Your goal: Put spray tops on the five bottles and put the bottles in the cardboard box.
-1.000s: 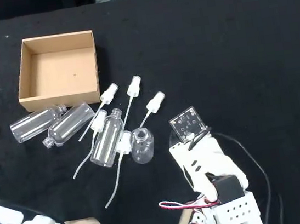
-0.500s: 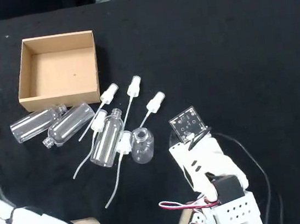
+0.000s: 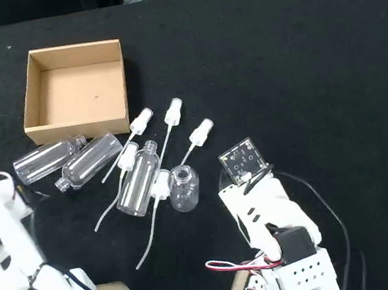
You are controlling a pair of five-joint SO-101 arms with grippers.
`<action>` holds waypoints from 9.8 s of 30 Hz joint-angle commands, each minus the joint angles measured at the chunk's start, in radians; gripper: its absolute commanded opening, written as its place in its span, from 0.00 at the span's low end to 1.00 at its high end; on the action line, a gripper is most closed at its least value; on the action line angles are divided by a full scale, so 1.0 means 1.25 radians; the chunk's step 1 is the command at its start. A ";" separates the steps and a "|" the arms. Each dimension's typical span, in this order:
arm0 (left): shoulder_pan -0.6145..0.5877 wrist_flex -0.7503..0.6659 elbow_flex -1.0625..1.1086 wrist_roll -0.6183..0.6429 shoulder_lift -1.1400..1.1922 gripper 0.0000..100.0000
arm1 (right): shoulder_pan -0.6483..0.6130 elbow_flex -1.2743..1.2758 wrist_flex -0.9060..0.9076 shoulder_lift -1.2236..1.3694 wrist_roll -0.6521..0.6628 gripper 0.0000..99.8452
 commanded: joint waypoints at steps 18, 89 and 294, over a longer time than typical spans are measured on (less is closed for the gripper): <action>0.152 -0.109 0.368 -0.011 -0.356 0.07 | -0.007 -0.007 0.002 -0.077 0.006 0.15; 0.152 -0.126 0.535 -0.015 -0.356 0.07 | -0.007 -0.007 0.002 -0.077 0.006 0.15; 0.365 -0.041 0.306 0.071 -0.658 0.03 | 0.050 -0.375 -0.038 -0.048 -0.092 0.15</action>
